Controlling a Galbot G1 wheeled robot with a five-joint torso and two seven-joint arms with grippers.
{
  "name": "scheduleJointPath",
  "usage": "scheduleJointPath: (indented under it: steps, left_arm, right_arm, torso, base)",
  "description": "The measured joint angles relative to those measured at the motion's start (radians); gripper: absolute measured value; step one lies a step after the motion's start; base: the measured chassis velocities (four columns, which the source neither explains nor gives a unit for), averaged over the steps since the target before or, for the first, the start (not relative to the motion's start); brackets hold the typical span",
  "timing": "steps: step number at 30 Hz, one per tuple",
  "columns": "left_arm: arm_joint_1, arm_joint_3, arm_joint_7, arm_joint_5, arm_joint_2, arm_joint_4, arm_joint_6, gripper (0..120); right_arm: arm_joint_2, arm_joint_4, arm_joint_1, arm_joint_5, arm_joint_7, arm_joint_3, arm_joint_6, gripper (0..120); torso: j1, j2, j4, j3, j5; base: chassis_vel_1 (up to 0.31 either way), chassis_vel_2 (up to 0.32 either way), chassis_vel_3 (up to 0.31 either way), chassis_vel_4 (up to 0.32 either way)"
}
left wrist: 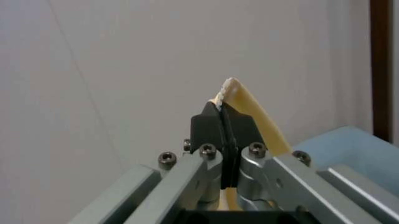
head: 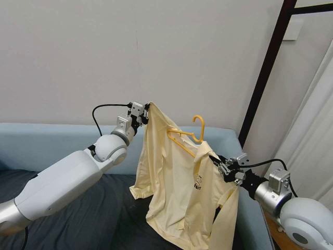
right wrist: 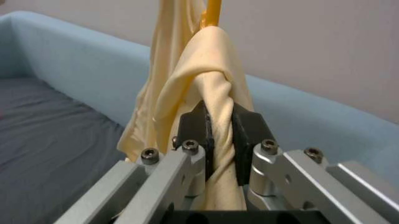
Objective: Pick up the clothes from the sofa and hang them on the clothes hanger.
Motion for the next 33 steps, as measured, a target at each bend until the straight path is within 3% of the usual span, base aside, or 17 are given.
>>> scheduleJointPath:
  steps: [5, 9, 21, 33]
  left_arm:
    - [-0.046, 0.08, -0.026, -0.023, -0.089, -0.038, 0.031, 0]
    - [-0.07, 0.114, -0.051, -0.05, -0.11, -0.096, 0.065, 0]
    - [-0.066, 0.164, -0.067, -0.073, -0.116, -0.206, 0.085, 0]
    - [-0.007, 0.204, -0.028, -0.053, -0.099, -0.304, 0.044, 0]
  right_arm:
    - [0.025, 0.008, 0.006, 0.005, 0.024, -0.015, -0.006, 8]
    - [0.025, -0.006, 0.006, 0.016, 0.04, -0.002, -0.01, 8]
    - [0.048, -0.045, 0.022, 0.056, 0.087, 0.01, -0.031, 8]
    - [0.051, -0.03, 0.033, 0.093, 0.121, 0.013, -0.045, 8]
  torso:
    - [0.0, 0.0, -0.0006, 0.0, 0.0002]
    - [0.0, 0.0, -0.0004, 0.0, 0.0001]
    - [0.0, 0.0, -0.0003, 0.0, 0.0001]
    - [0.0, 0.0, -0.0002, 0.0, 0.0]
  base:
    - [0.0, 0.0, 0.0, 0.0]
    - [0.0, 0.0, 0.0, 0.0]
    - [0.0, 0.0, 0.0, 0.0]
    - [0.0, 0.0, 0.0, 0.0]
